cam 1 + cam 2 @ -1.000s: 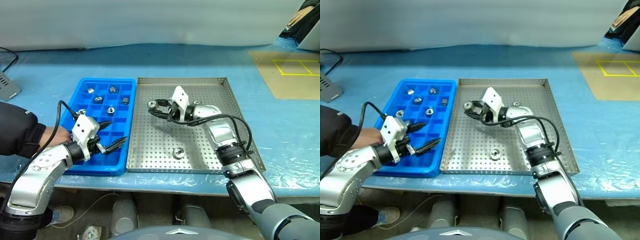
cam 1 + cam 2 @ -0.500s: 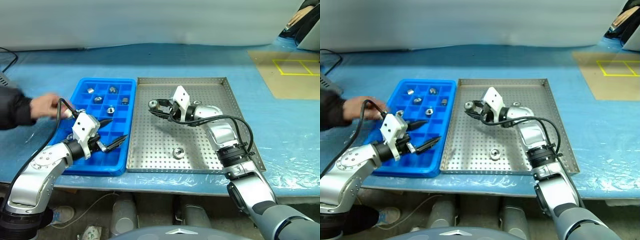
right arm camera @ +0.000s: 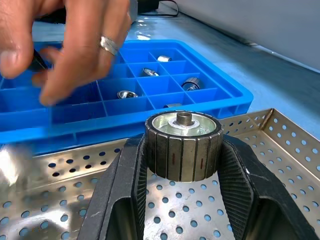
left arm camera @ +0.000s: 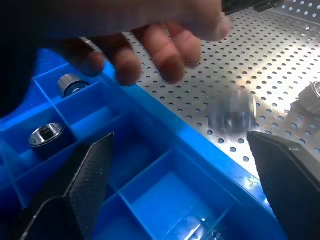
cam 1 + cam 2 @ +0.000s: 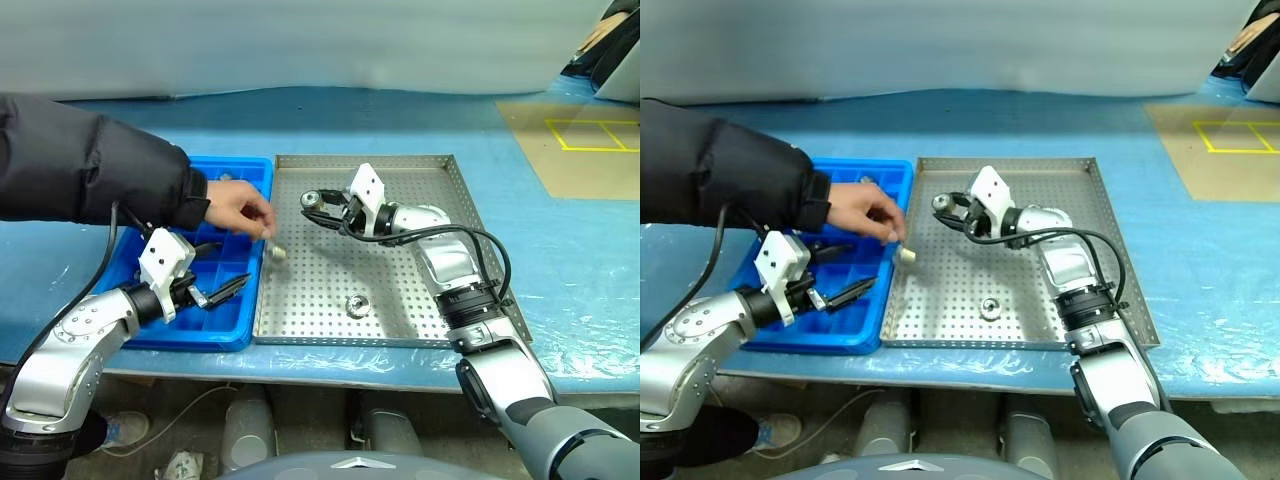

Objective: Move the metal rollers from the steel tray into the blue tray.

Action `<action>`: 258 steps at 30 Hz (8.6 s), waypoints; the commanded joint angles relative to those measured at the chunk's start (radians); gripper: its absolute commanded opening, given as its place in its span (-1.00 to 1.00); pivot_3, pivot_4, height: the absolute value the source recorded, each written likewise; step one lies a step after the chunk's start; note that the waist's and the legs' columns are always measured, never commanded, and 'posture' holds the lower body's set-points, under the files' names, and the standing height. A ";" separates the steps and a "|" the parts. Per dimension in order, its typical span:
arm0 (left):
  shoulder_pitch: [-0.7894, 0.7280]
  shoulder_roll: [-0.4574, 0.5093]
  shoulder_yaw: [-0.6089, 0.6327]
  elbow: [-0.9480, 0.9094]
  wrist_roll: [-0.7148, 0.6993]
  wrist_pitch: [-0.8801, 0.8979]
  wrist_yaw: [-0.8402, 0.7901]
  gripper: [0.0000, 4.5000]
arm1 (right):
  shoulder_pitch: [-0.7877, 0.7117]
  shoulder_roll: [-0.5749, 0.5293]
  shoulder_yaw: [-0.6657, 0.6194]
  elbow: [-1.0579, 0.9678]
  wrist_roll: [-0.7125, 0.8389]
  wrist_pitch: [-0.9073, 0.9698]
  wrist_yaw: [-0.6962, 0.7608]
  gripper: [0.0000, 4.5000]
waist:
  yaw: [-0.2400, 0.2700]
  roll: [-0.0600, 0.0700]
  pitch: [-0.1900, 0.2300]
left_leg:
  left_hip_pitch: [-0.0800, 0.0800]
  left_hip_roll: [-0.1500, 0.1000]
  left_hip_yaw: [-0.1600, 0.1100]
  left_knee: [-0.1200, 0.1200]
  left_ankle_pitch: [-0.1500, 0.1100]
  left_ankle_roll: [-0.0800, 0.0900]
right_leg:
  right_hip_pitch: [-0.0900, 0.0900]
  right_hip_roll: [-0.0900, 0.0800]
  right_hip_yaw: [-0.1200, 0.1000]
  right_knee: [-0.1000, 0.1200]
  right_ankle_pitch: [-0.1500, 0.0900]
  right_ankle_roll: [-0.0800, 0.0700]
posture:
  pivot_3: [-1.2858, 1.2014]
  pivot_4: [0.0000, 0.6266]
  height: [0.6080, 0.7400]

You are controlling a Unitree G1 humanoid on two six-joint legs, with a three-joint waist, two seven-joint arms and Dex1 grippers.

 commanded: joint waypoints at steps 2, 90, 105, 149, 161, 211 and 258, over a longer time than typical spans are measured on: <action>-0.019 0.017 0.025 -0.107 -0.029 0.057 0.035 1.00 | -0.044 -0.004 -0.017 0.004 0.020 -0.041 0.003 -0.27 | 0.000 0.000 0.000 | 0.000 0.000 0.000 0.000 0.000 0.000 | 0.000 0.000 0.000 0.000 0.000 0.000 | 0.17 -0.52 1.00; -0.432 -0.078 -0.271 0.410 0.096 -0.139 -0.252 1.00 | 0.283 -0.148 -0.088 -0.510 0.035 0.283 -0.066 0.99 | -0.045 -0.001 0.000 | 0.004 -0.001 -0.004 0.003 0.003 -0.006 | 0.004 0.004 0.004 0.003 0.000 0.002 | -0.14 -0.52 1.00; -0.660 -0.288 -0.411 0.848 0.228 -0.384 -0.463 1.00 | 0.497 -0.290 -0.194 -0.792 0.080 0.469 -0.202 0.99 | -0.117 -0.001 -0.001 | 0.012 -0.001 -0.001 0.005 -0.001 0.002 | 0.014 0.004 0.005 -0.001 0.000 0.003 | -0.31 -0.52 1.00; -0.502 -0.180 -0.272 0.426 0.193 -0.142 -0.232 1.00 | -0.208 0.096 -0.215 0.725 -0.069 -0.217 -0.635 -0.23 | -0.106 0.001 0.001 | 0.005 -0.002 0.000 0.009 -0.004 0.006 | 0.011 0.000 0.002 0.000 0.001 0.002 | -0.10 -0.52 1.00; -0.460 -0.091 -0.173 0.401 0.125 -0.144 -0.274 1.00 | -0.129 0.096 -0.166 0.360 0.004 -0.067 -0.386 -0.26 | -0.106 0.001 0.001 | -0.001 -0.001 0.001 0.008 -0.003 0.006 | 0.003 0.000 0.002 0.001 0.001 0.002 | -0.04 -0.52 1.00; 0.161 0.008 0.265 -0.154 -0.021 0.029 0.046 1.00 | -0.192 0.242 0.103 0.336 0.011 -0.024 0.085 0.62 | 0.104 -0.001 0.002 | -0.001 0.003 -0.001 -0.008 -0.001 0.001 | 0.000 0.001 -0.002 -0.008 -0.002 -0.001 | 0.34 -0.52 1.00; -0.786 -0.259 -0.573 1.019 0.341 -0.710 -0.861 1.00 | 0.725 -0.336 -0.372 -1.137 0.413 0.847 -0.293 0.62 | -0.117 0.000 0.000 | 0.014 -0.003 0.004 0.001 -0.004 0.007 | 0.019 0.001 0.007 -0.013 0.002 0.005 | -0.38 -0.52 1.00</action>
